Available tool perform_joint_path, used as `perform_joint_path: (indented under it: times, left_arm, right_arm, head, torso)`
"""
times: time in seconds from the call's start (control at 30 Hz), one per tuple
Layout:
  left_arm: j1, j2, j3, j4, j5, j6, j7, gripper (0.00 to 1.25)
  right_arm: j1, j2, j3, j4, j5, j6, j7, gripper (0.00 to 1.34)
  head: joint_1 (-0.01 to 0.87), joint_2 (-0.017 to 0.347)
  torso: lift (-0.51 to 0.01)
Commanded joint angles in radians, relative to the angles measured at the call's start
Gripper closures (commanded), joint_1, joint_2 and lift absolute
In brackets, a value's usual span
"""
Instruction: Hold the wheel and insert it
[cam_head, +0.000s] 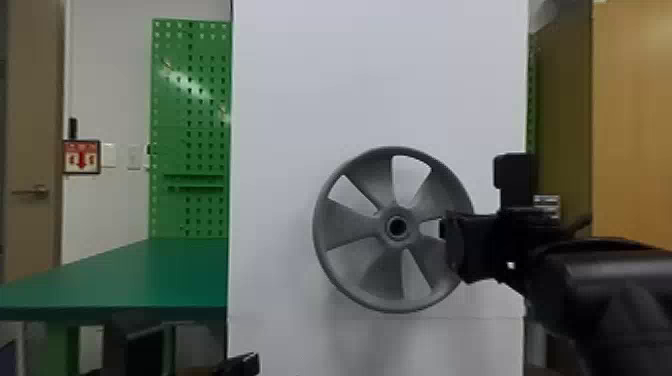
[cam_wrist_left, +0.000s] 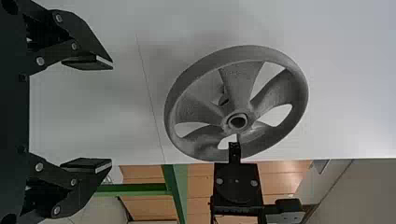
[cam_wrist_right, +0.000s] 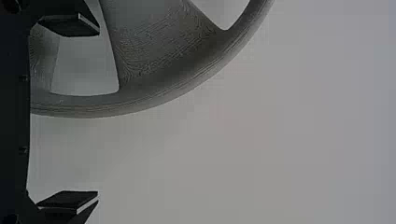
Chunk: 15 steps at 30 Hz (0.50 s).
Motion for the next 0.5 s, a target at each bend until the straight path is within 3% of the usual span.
perform_joint_path:
  times: [0.0, 0.47]
  left_arm:
    - [0.0, 0.0, 0.0, 0.0, 0.0, 0.0, 0.0, 0.5]
    - [0.003, 0.0, 0.003, 0.0, 0.003, 0.0, 0.0, 0.5]
  right_arm:
    - [0.002, 0.0, 0.0, 0.0, 0.0, -0.003, 0.0, 0.0]
    - [0.009, 0.003, -0.001, -0.006, -0.014, -0.013, 0.0, 0.0]
  head:
    - [0.0, 0.005]
    - [0.0, 0.005]
  torso:
    - [-0.497]
    - [-0.497]
